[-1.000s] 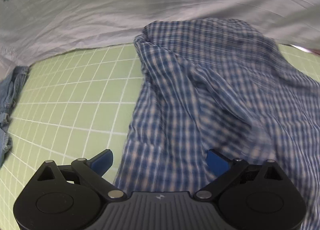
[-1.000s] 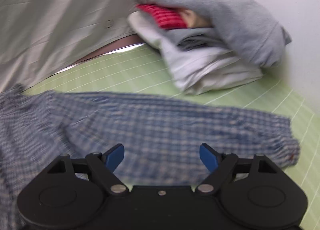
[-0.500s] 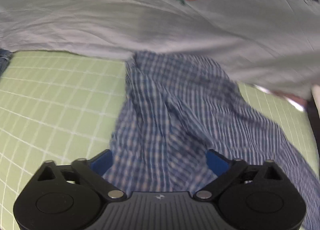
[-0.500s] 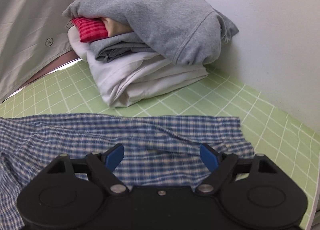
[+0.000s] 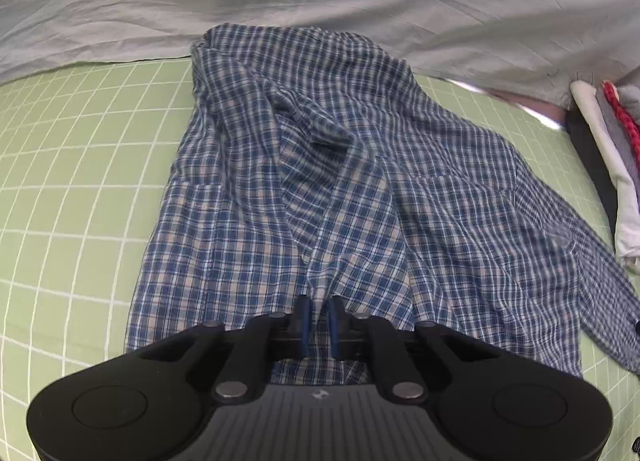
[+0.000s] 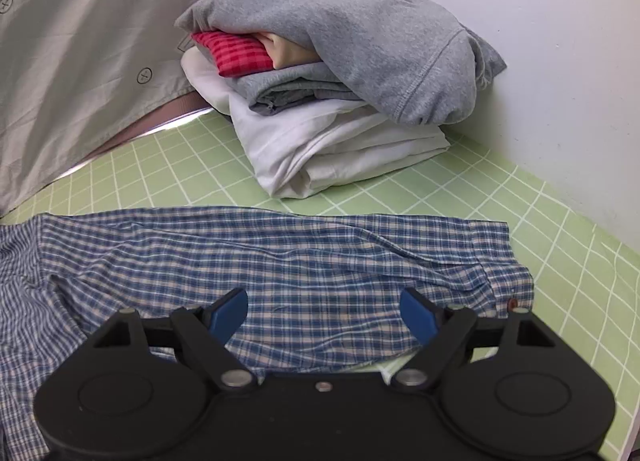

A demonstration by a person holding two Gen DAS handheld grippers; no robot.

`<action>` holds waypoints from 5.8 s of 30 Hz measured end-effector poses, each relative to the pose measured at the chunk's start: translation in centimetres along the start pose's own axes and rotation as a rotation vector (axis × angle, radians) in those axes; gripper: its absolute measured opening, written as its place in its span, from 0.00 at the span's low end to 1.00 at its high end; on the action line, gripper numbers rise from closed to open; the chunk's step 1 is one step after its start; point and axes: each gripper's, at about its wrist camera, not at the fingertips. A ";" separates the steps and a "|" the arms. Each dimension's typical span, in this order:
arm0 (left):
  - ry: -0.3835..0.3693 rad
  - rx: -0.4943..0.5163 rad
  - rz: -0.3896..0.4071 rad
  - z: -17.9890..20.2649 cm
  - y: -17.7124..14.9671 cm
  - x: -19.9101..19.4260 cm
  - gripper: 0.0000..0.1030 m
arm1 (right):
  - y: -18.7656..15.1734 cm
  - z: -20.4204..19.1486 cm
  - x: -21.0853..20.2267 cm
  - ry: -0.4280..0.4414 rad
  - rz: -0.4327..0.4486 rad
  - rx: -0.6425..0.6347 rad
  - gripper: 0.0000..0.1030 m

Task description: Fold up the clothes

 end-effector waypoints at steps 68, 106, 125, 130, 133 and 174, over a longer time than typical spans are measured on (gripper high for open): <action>0.165 -0.242 -0.041 -7.8 -4.9 -1.8 0.88 | 2.4 -12.1 -5.1 0.803 -0.013 0.037 0.04; 0.158 -0.168 -0.028 -7.8 -15.2 -10.5 0.89 | -12.9 0.1 -8.7 0.361 -0.205 -0.267 0.52; 0.121 -0.117 -0.048 -12.3 -17.5 -13.7 0.89 | -12.8 -6.0 -18.1 0.728 -0.211 -0.057 0.02; 0.126 -0.109 -0.045 -13.6 -17.6 -14.3 0.90 | -15.5 -11.1 -18.1 0.769 -0.315 -0.090 0.03; 0.124 -0.106 -0.048 -14.2 -17.6 -14.4 0.90 | -17.6 -12.2 -17.7 0.748 -0.391 -0.085 0.10; 0.090 -0.022 -0.178 -13.9 -20.1 -12.5 0.93 | -21.6 -10.5 -19.4 0.819 -0.552 0.208 0.29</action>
Point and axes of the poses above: each gripper's, at about its wrist camera, not at the fingertips, and x roughly the way its jaws point, z to its right, y to its top, and after that the axes turned 3 degrees about -x, right-handed
